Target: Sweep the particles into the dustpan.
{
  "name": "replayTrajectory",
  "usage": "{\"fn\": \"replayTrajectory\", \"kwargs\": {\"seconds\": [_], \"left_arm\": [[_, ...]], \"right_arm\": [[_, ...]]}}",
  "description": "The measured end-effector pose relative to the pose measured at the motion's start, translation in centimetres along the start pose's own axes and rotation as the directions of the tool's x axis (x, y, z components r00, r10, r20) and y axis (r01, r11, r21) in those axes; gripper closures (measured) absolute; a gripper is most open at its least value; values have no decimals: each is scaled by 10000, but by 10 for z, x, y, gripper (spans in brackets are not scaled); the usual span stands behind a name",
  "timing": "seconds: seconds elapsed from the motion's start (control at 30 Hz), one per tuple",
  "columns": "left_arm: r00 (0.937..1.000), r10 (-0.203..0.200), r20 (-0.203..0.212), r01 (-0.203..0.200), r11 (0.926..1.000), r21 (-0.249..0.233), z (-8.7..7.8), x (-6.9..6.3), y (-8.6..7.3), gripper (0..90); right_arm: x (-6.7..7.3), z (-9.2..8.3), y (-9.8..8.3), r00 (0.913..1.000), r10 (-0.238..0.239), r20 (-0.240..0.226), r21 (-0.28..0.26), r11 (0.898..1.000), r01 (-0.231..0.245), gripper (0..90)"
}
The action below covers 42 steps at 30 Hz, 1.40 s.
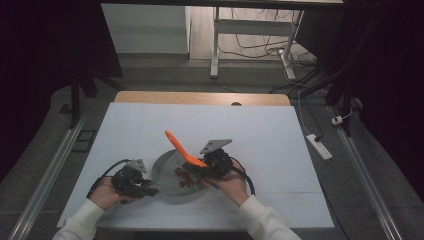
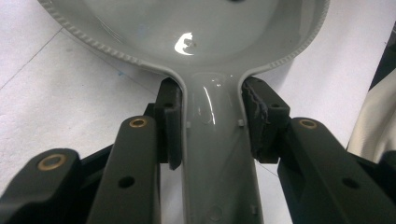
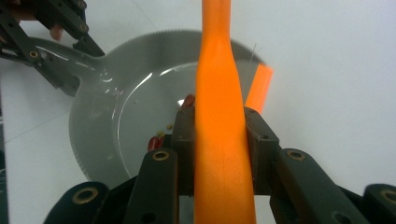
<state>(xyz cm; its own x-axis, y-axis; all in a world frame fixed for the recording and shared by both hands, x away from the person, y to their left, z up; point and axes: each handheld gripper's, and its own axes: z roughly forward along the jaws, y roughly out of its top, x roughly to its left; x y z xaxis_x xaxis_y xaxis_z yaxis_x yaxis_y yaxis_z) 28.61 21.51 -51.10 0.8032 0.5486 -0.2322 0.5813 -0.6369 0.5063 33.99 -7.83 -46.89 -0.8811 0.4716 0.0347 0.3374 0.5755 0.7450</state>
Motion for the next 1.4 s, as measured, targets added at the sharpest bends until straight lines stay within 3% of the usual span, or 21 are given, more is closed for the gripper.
{"fn": "replayTrajectory", "kwargs": {"seconds": [0.23, 0.5, 0.67, 0.77, 1.07, 1.1, 1.17, 1.23, 1.3, 1.4], "left_arm": [[10000, -22, 28, 22, 10000, -12, 0, 0, 0, 621], [9999, 37, 138, -36, 10000, -21, -5, -2, -3, 621], [9999, 61, 123, -62, 10000, 15, -6, -3, -3, 621], [9999, 69, 121, -69, 10000, 36, -5, -3, -3, 621], [9999, 67, 107, -67, 10000, 51, -4, -4, -3, 621], [9999, 80, 109, -81, 9999, 64, -4, -4, -3, 621], [9999, 68, 107, -69, 10000, 61, -4, -4, -3, 621], [9999, 84, 105, -85, 9999, 65, -4, -4, -3, 621], [9999, 95, 109, -96, 9999, 75, -4, -4, -3, 621], [9999, 73, 105, -74, 10000, 53, -3, -4, -3, 621]], "right_arm": [[-19, -21, -4, 9928, 169, 1189, -128, 9998, -155, 700], [-28, -34, -30, 9833, 649, 1700, 125, 9976, -680, 700], [-30, -31, -39, 9722, 764, 2213, 532, 9945, -903, 700], [-26, -24, -40, 9760, 645, 2079, 738, 9939, -814, 700], [-5, -13, -36, 9859, 346, 1635, 694, 9965, -465, 699], [-4, -12, -35, 9892, 285, 1439, 681, 9969, -387, 700], [1, -10, -33, 9941, 630, 888, 562, 9961, -682, 699], [5, -10, -31, 9968, 491, 633, 301, 9982, -511, 700], [4, -14, -28, 9963, 858, 55, -83, 9963, -858, 700], [3, -22, -25, 9961, 649, 594, -344, 9974, -630, 700]]}}
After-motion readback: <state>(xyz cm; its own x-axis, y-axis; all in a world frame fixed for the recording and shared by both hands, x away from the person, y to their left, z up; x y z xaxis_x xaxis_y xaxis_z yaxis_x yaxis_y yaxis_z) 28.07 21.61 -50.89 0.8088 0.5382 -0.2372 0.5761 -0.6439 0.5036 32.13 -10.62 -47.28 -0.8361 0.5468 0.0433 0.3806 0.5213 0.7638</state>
